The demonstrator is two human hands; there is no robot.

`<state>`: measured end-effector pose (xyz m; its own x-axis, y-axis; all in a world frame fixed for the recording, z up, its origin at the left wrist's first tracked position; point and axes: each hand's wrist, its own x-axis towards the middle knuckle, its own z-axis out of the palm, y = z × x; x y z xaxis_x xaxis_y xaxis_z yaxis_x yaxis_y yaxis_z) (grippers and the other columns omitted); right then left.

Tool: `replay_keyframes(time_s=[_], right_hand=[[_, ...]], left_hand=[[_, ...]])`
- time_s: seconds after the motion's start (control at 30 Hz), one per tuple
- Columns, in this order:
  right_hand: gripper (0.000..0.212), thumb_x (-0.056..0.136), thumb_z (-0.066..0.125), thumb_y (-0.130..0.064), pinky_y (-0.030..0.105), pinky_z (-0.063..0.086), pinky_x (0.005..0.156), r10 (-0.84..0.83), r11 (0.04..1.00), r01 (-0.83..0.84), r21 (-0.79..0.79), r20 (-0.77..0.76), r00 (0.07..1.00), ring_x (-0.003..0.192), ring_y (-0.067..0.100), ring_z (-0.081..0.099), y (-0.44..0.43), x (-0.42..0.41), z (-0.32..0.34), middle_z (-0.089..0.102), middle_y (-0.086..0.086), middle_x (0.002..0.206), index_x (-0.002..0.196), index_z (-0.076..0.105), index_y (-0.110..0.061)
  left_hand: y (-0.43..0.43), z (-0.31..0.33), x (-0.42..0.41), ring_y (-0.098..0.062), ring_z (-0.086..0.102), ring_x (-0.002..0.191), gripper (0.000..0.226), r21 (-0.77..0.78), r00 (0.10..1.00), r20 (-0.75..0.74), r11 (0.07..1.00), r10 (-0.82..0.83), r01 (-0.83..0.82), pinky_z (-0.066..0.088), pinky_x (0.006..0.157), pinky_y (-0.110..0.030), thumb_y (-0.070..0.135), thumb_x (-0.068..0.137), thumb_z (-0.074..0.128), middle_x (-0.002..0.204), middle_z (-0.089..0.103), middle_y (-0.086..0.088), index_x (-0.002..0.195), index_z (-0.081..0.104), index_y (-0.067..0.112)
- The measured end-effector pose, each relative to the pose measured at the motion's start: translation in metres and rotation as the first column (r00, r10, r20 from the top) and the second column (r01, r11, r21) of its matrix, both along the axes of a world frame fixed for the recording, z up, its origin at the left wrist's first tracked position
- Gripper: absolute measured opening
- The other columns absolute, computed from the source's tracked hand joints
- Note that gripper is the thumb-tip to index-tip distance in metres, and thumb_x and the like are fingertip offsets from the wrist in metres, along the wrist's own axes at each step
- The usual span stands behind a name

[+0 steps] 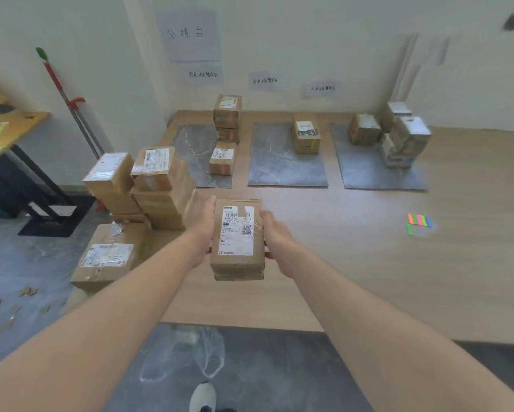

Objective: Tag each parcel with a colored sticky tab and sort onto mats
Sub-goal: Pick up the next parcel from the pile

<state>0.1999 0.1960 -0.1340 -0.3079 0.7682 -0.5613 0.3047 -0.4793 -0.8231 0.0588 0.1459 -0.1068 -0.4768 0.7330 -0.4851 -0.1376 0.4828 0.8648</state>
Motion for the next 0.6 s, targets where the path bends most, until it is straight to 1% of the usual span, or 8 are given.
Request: replay_keyframes(time_s=[0.07,0.17,0.23,0.3,0.37,0.43,0.53,0.6], right_hand=[[0.059,0.094,0.029,-0.062,0.039,0.052,0.099,-0.031,0.999,0.031,0.007,0.006,0.999,0.101,0.02,0.067,0.013,0.026,-0.006,0.075,-0.003,0.11,0.111,0.072,-0.025],[0.058,0.094,0.031,-0.06,0.039,0.053,0.096,-0.083,0.997,0.083,0.005,0.006,0.997,0.1,0.021,0.068,0.031,0.057,-0.014,0.075,-0.001,0.109,0.11,0.072,-0.023],[0.055,0.096,0.031,-0.056,0.038,0.052,0.093,-0.096,0.995,0.096,0.003,-0.003,0.995,0.1,0.021,0.068,0.044,0.071,-0.019,0.075,0.0,0.111,0.113,0.072,-0.022],[0.052,0.098,0.032,-0.052,0.036,0.053,0.091,-0.119,0.993,0.119,-0.008,-0.011,0.993,0.101,0.021,0.068,0.056,0.082,-0.023,0.074,0.001,0.111,0.113,0.071,-0.021],[0.052,0.099,0.032,-0.051,0.038,0.053,0.094,-0.141,0.99,0.141,-0.025,0.001,0.99,0.102,0.022,0.068,0.069,0.088,-0.03,0.075,0.001,0.111,0.112,0.072,-0.02],[0.052,0.098,0.032,-0.051,0.042,0.053,0.098,-0.152,0.987,0.152,-0.04,0.018,0.988,0.103,0.022,0.069,0.082,0.091,-0.038,0.075,0.001,0.11,0.111,0.072,-0.021],[0.054,0.087,0.035,-0.055,0.046,0.053,0.099,-0.202,0.977,0.205,-0.062,0.058,0.978,0.104,0.025,0.069,0.104,0.092,-0.056,0.075,0.002,0.11,0.105,0.072,-0.021],[0.056,0.079,0.035,-0.056,0.043,0.053,0.096,-0.251,0.962,0.259,-0.083,0.092,0.964,0.096,0.025,0.069,0.12,0.092,-0.072,0.075,0.002,0.11,0.102,0.071,-0.019]], left_hand=[[0.013,-0.004,0.025,-0.022,0.067,0.102,0.042,-0.027,1.0,0.005,0.999,-0.027,0.027,0.049,0.101,-0.046,0.064,0.098,0.034,0.101,0.072,0.004,0.096,0.06,0.032],[0.034,-0.012,0.055,-0.021,0.065,0.104,0.039,-0.037,0.999,0.028,0.998,-0.046,0.047,0.046,0.105,-0.049,0.062,0.1,0.033,0.096,0.07,0.007,0.104,0.057,0.032],[0.046,-0.014,0.069,-0.02,0.065,0.099,0.04,-0.041,0.997,0.03,0.996,-0.072,0.073,0.046,0.106,-0.049,0.06,0.1,0.033,0.092,0.069,0.008,0.095,0.059,0.031],[0.062,-0.019,0.076,-0.02,0.065,0.098,0.04,-0.06,0.995,0.033,0.994,-0.093,0.095,0.045,0.106,-0.049,0.06,0.1,0.032,0.093,0.069,0.008,0.096,0.059,0.031],[0.079,-0.026,0.08,-0.022,0.065,0.101,0.036,-0.068,0.992,0.06,0.991,-0.111,0.115,0.045,0.107,-0.051,0.061,0.1,0.033,0.098,0.068,0.008,0.1,0.057,0.033],[0.098,-0.035,0.081,-0.023,0.064,0.101,0.035,-0.087,0.989,0.072,0.987,-0.126,0.132,0.045,0.106,-0.051,0.06,0.1,0.033,0.096,0.067,0.007,0.094,0.057,0.035],[0.127,-0.058,0.08,-0.024,0.062,0.096,0.036,-0.108,0.981,0.114,0.98,-0.155,0.168,0.046,0.104,-0.048,0.058,0.101,0.032,0.094,0.064,0.007,0.093,0.058,0.034],[0.144,-0.073,0.078,-0.022,0.061,0.091,0.036,-0.131,0.977,0.148,0.976,-0.153,0.173,0.047,0.098,-0.044,0.056,0.101,0.031,0.093,0.064,0.006,0.099,0.058,0.034]])
